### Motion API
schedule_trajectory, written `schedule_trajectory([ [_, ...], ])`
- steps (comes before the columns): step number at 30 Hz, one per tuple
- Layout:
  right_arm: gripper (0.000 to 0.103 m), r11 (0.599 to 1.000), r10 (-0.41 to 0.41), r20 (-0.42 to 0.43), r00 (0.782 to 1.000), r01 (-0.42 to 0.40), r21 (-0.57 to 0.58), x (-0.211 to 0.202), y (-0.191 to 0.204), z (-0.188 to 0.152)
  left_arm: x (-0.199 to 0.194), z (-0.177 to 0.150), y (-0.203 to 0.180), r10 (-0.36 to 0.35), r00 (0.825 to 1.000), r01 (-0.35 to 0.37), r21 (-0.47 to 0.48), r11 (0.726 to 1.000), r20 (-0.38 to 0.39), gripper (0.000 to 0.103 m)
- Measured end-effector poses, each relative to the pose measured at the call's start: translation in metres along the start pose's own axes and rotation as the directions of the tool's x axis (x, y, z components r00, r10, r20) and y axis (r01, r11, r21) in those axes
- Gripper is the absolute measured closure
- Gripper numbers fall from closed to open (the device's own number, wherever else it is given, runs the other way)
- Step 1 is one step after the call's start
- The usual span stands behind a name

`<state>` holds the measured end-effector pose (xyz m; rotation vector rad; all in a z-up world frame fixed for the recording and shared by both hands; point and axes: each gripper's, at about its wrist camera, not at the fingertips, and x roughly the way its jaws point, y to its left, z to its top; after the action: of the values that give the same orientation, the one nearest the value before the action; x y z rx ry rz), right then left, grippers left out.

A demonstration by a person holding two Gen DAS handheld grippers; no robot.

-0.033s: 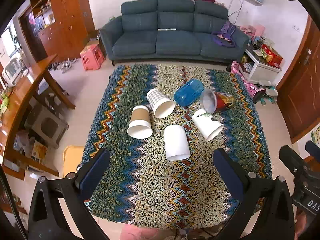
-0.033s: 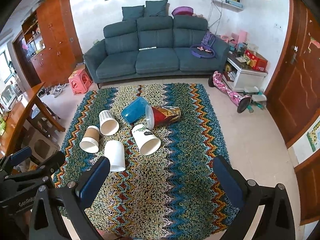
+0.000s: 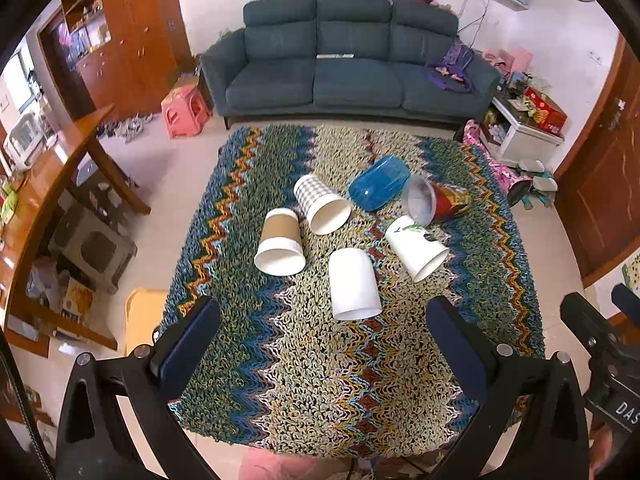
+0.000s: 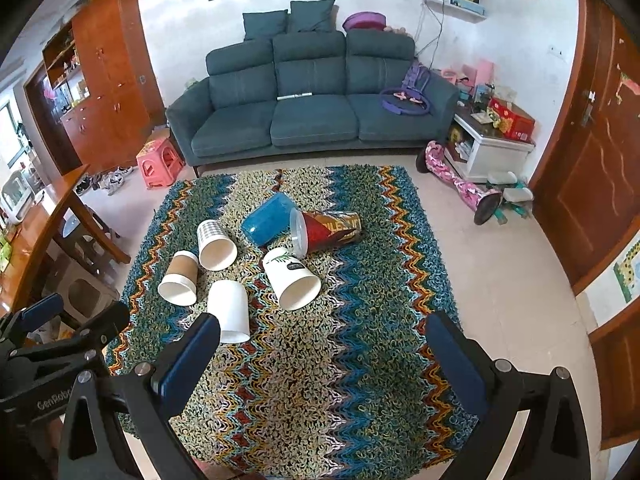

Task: Flip cup upright
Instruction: 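Move the left gripper down toward the plain white cup lying on its side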

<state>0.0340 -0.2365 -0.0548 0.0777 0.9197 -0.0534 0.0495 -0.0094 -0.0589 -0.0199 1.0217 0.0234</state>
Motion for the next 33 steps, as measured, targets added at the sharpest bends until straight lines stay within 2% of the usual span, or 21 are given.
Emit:
schedule_trajectory([
  [7,0.0,1.0,0.015,-0.02,1.0,-0.014,0.023,0.024,-0.008,0.001,0.026,0.004,0.0,0.018,0.998,-0.019,-0.023,1.0,-0.054,0.0],
  [15,0.0,0.999,0.015,-0.09,0.996,-0.011,0.042,0.065,-0.011,0.004,0.064,0.007,0.001,0.007,0.991,-0.012,-0.041,0.999,-0.133,0.0],
  [23,0.0,0.998,0.034,-0.14,0.99,-0.028,0.049,0.092,-0.008,0.003,0.122,0.006,0.001,-0.083,0.962,0.06,-0.093,0.994,-0.259,0.001],
  [33,0.0,0.997,0.049,-0.206,0.977,-0.037,0.06,0.123,-0.012,-0.002,0.179,0.001,0.001,-0.151,0.914,0.081,-0.195,0.977,-0.375,0.001],
])
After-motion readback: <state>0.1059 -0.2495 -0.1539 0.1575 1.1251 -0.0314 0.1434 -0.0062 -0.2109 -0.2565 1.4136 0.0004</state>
